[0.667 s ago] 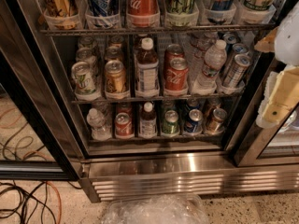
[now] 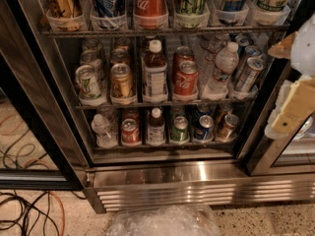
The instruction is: Pick 7up can from middle shelf of fridge
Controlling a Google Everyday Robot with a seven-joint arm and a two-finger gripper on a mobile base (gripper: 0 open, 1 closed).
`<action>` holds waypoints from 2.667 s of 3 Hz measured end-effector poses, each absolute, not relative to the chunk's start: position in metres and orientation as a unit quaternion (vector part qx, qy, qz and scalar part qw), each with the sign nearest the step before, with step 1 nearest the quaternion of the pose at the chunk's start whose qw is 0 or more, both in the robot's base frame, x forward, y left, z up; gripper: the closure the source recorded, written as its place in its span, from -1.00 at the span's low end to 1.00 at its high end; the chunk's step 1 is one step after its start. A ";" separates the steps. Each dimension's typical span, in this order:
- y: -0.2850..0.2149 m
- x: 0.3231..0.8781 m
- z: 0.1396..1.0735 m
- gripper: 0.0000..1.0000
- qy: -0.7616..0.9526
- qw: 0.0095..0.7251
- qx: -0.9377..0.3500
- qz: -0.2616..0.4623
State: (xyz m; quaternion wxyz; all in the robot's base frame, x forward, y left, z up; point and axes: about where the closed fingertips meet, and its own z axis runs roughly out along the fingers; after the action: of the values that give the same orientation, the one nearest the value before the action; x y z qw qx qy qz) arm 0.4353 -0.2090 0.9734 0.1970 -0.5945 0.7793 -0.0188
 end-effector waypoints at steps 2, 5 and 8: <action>-0.174 0.422 0.948 -1.00 0.770 0.332 -0.543 0.050; -0.133 0.439 0.933 -1.00 0.753 0.414 -0.507 0.070; -0.081 0.461 0.902 -1.00 0.741 0.529 -0.402 0.099</action>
Offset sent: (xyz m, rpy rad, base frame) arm -0.0068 0.0590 -0.0404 0.5184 -0.2451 -0.0821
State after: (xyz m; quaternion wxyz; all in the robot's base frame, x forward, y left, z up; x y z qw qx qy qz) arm 0.4610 -0.0807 0.9024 0.5289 -0.4024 0.7406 0.0995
